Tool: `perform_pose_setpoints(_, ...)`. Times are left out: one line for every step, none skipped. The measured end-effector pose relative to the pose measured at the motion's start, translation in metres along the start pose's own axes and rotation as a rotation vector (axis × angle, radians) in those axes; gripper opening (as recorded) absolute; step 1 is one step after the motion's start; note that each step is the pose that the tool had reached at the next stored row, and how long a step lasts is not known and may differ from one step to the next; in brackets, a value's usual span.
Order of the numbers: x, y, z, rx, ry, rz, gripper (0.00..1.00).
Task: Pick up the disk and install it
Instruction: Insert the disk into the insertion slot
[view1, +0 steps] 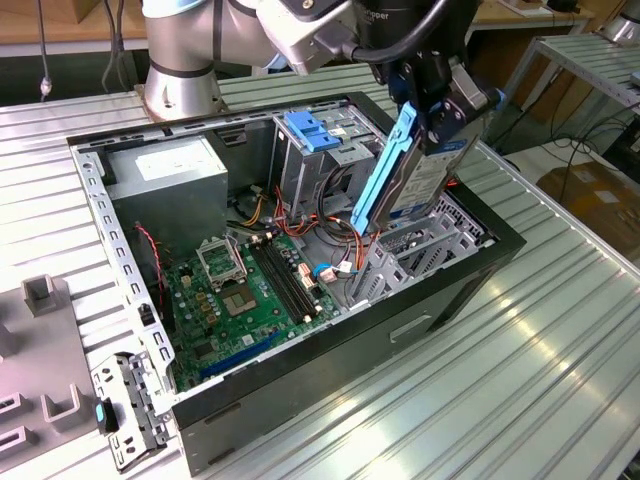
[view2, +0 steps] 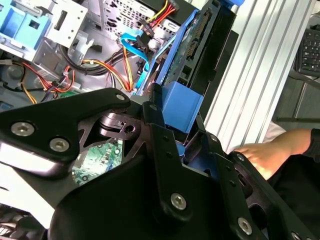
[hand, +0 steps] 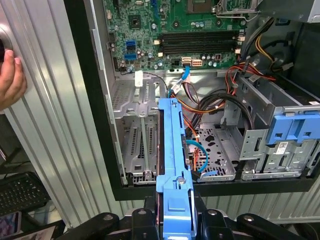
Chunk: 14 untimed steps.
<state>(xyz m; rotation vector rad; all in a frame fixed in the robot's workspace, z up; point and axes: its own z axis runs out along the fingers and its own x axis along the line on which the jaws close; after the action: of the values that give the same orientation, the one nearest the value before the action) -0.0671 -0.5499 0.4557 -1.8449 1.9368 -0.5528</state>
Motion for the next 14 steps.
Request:
perform_pose_setpoints(0.0009,0.0001,0.0006,0.0028,0.0001,0.0,0.37)
perform_pose_setpoints(0.0018,-0.0007,0.002,0.0076,-0.0004,0.0,0.37)
perform_pose_setpoints(0.0023,-0.0032,0.0042,0.0092,-0.0003,0.0,0.37)
perform_pose_setpoints(0.0025,-0.0061,0.0067,0.0101,-0.0004,0.0,0.37)
perform_pose_setpoints(0.0025,-0.0081,0.0084,0.0101,-0.0003,0.0,0.37)
perform_pose_setpoints(0.0025,-0.01,0.01,0.0103,-0.0004,0.0,0.37)
perform_pose_setpoints(0.0025,-0.0118,0.0115,0.0104,-0.0004,0.0,0.37)
perform_pose_setpoints(0.0024,-0.0134,0.013,0.0105,-0.0005,0.0,0.37)
perform_pose_setpoints(0.0023,-0.0155,0.0148,0.0107,-0.0005,0.0,0.37)
perform_pose_setpoints(0.0022,-0.0168,0.0161,0.011,-0.0004,0.0,0.37)
perform_pose_setpoints(0.0022,-0.0176,0.017,0.0114,-0.0005,0.0,0.37)
perform_pose_setpoints(0.0022,-0.0184,0.0178,0.0122,-0.0005,0.0,0.37)
perform_pose_setpoints(0.0021,-0.0193,0.0185,0.0129,-0.0005,0.0,0.37)
perform_pose_setpoints(0.0021,-0.0199,0.019,0.0142,-0.0006,0.0,0.37)
